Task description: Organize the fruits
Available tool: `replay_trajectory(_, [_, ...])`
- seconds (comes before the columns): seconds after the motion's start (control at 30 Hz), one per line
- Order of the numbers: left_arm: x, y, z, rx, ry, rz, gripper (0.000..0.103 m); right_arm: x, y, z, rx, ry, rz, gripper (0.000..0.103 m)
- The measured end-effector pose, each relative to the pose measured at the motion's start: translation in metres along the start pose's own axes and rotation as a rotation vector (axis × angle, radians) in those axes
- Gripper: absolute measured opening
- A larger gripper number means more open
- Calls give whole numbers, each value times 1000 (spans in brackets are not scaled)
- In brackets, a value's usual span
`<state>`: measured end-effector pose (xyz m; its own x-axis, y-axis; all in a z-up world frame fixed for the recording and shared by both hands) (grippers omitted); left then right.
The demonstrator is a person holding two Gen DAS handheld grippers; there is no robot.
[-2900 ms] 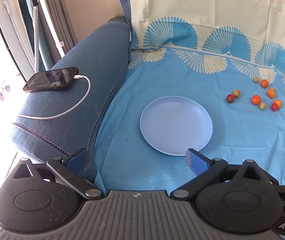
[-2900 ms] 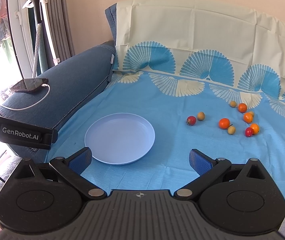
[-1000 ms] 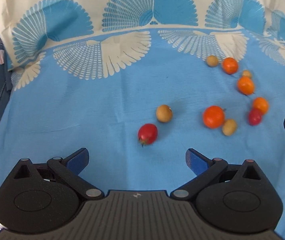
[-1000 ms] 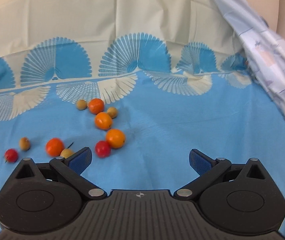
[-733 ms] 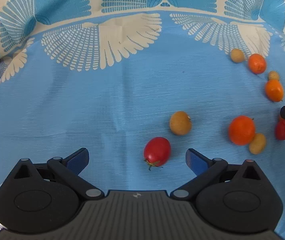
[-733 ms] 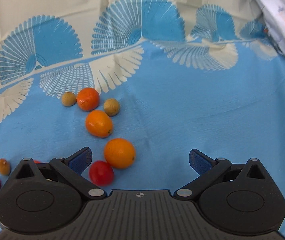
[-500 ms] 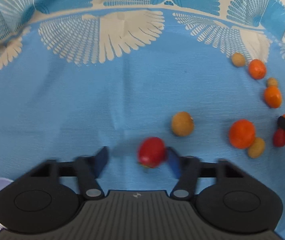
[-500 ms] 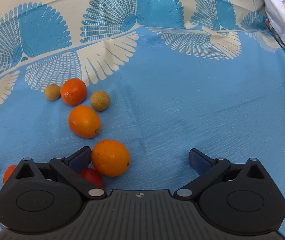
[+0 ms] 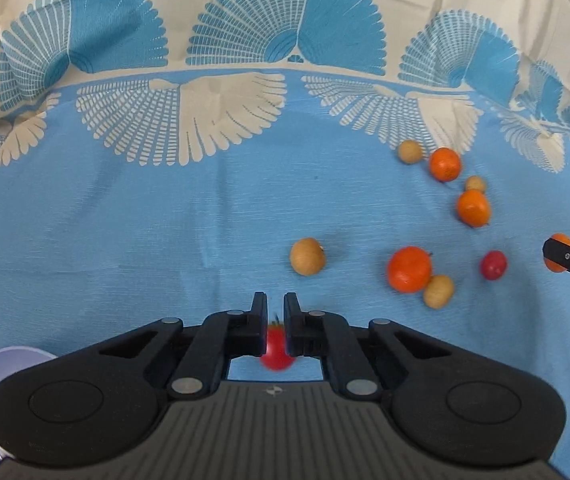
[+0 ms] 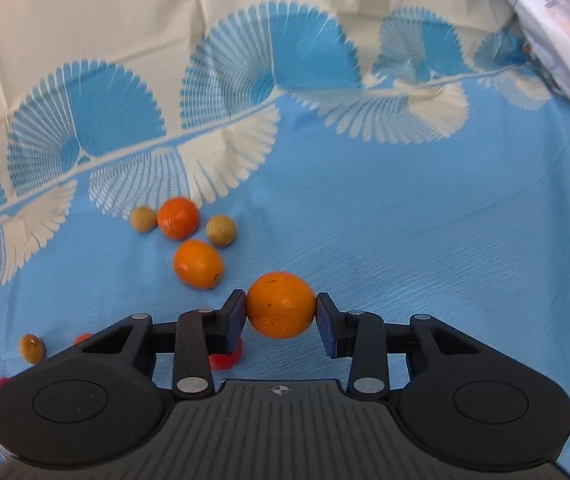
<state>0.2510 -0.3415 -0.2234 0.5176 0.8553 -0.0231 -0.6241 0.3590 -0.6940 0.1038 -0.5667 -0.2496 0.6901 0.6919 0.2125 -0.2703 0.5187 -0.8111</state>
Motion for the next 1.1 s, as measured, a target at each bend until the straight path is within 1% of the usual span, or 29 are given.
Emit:
replay_trajectory(0.1, [0, 9, 4, 13, -15, -15, 11, -8, 1, 24, -18, 0, 8, 40])
replay_trajectory(0.17, [3, 16, 3, 22, -14, -8, 20, -16, 10, 35, -4, 13, 15, 40])
replay_trajectory(0.23, [8, 21, -1, 36, -24, -6, 42, -23, 23, 43, 19, 26, -9, 40])
replay_trajectory(0.27, [11, 22, -3, 39, -29, -11, 47, -28, 30, 45, 31, 35, -24, 40])
replay_trajectory(0.3, [13, 24, -6, 44, -31, -16, 57, -30, 37, 46, 41, 41, -33, 40])
replay_trajectory(0.33, [15, 25, -9, 56, -29, -18, 64, -33, 45, 47, 50, 48, -40, 40])
replay_trajectory(0.43, [14, 33, -13, 105, 15, 10, 65, -40, 65, 46, 80, 72, -50, 40])
replay_trajectory(0.5, [9, 37, -12, 117, 42, 13, 66, -43, 74, 45, 95, 74, -62, 40])
replay_trajectory(0.57, [2, 42, -11, 117, 56, -11, 69, -43, 78, 43, 86, 67, -54, 40])
replay_trajectory(0.6, [-2, 46, -11, 121, 56, -28, 73, -42, 77, 42, 76, 64, -37, 40])
replay_trajectory(0.63, [-4, 50, -13, 128, 52, -42, 73, -41, 77, 42, 68, 62, -18, 40])
replay_trajectory(0.73, [-6, 64, -22, 165, 25, -60, 72, -38, 80, 40, 51, 55, 27, 40])
replay_trajectory(0.77, [-5, 65, -23, 156, 15, -61, 72, -38, 83, 38, 62, 53, 30, 41])
replay_trajectory(0.8, [-6, 63, -21, 146, 17, -65, 61, -38, 86, 38, 62, 54, 34, 41])
replay_trajectory(0.83, [-8, 63, -18, 145, 29, -72, 44, -37, 87, 39, 52, 53, 54, 41])
replay_trajectory(0.87, [-11, 62, -15, 146, 43, -77, 34, -34, 88, 39, 46, 52, 83, 41])
replay_trajectory(0.9, [-13, 62, -12, 148, 48, -83, 32, -32, 89, 39, 42, 53, 108, 40])
replay_trajectory(1.0, [-16, 66, -5, 136, 46, -103, 31, -29, 90, 39, 34, 58, 154, 41])
replay_trajectory(1.1, [-14, 67, 2, 115, 27, -106, 31, -27, 91, 40, 15, 58, 189, 40])
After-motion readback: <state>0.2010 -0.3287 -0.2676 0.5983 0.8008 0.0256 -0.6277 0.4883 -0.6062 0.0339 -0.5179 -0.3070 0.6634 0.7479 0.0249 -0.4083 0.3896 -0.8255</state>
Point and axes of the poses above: each gripper's, at about its wrist camera, not at the fingertips, and z roughly against the way its jaws point, x to its left, y to its underside, the point moved 10 cm from there along -z, roughly the way its jaws point, and after that the axes turned 13 degrees about -x, right-handed, at the moved point
